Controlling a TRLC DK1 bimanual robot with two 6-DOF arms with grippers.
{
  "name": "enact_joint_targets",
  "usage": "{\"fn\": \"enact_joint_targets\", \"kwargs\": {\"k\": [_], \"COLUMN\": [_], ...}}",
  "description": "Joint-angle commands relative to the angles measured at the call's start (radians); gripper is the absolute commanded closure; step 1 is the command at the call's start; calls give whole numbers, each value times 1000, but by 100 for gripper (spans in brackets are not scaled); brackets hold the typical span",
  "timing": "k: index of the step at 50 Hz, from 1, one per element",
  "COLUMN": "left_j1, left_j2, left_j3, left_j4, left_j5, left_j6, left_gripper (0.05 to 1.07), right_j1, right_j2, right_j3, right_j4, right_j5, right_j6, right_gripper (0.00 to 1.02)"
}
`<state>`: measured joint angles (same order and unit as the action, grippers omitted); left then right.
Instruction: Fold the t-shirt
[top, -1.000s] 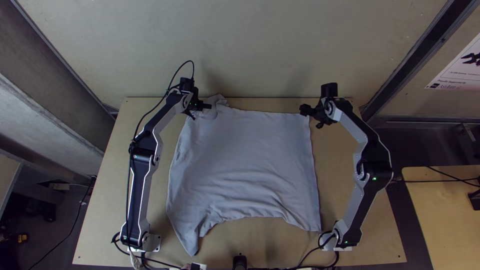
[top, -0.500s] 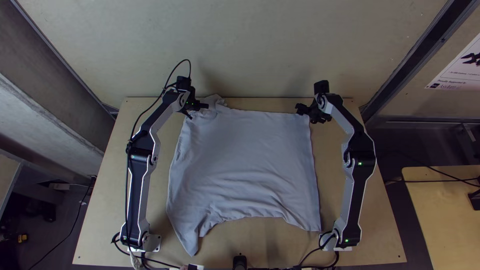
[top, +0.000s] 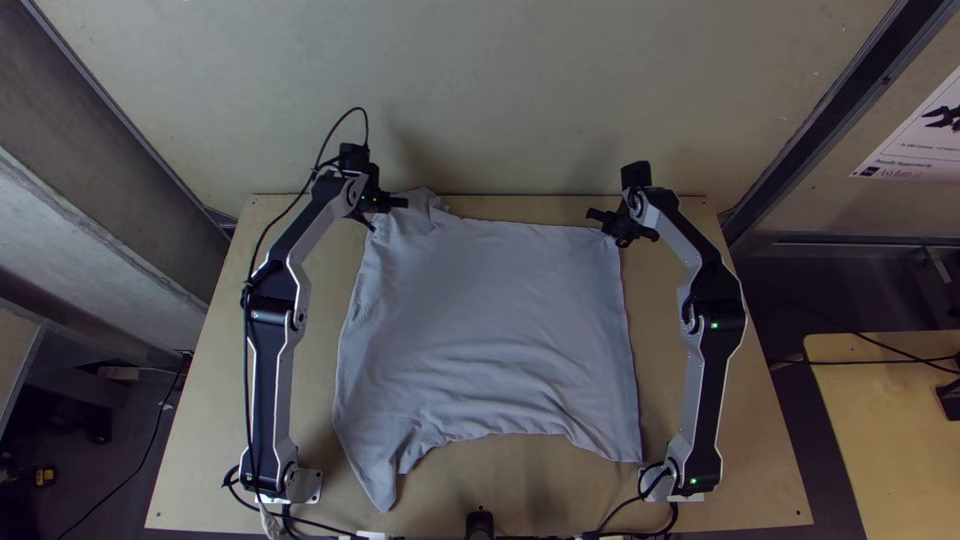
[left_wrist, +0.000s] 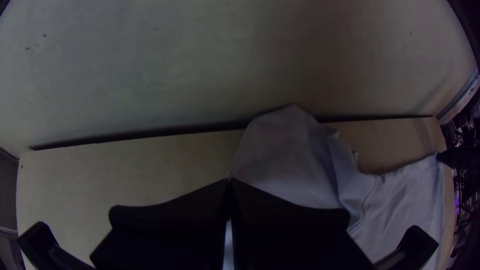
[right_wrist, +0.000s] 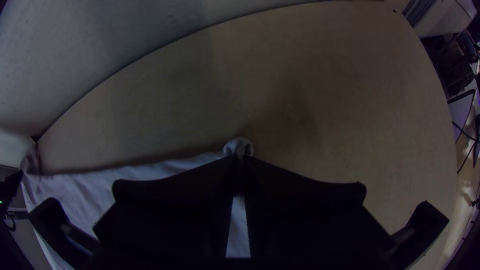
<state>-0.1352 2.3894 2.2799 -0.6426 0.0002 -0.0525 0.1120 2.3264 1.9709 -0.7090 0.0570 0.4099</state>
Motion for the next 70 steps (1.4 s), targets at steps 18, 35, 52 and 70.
{"fn": "enact_joint_targets", "kwargs": {"k": [18,35,52,70], "left_j1": [82,69,82,77], "left_j2": [-70,-116,-249,-412], "left_j3": [4,-28,-148,-350], "left_j4": [60,0,-48,-26], "left_j5": [6,12,64,81], "left_j6": [-21,-24,-24,-27], "left_gripper": [105,105,105,105], "right_j1": [6,11,9,14], "right_j2": [110,80,37,-87], "right_j3": [306,275,237,109], "right_j4": [6,-26,-63,-64], "right_j5": [18,18,24,44], "right_j6": [-43,-82,-114,-158], "right_gripper": [100,100,100,100]}}
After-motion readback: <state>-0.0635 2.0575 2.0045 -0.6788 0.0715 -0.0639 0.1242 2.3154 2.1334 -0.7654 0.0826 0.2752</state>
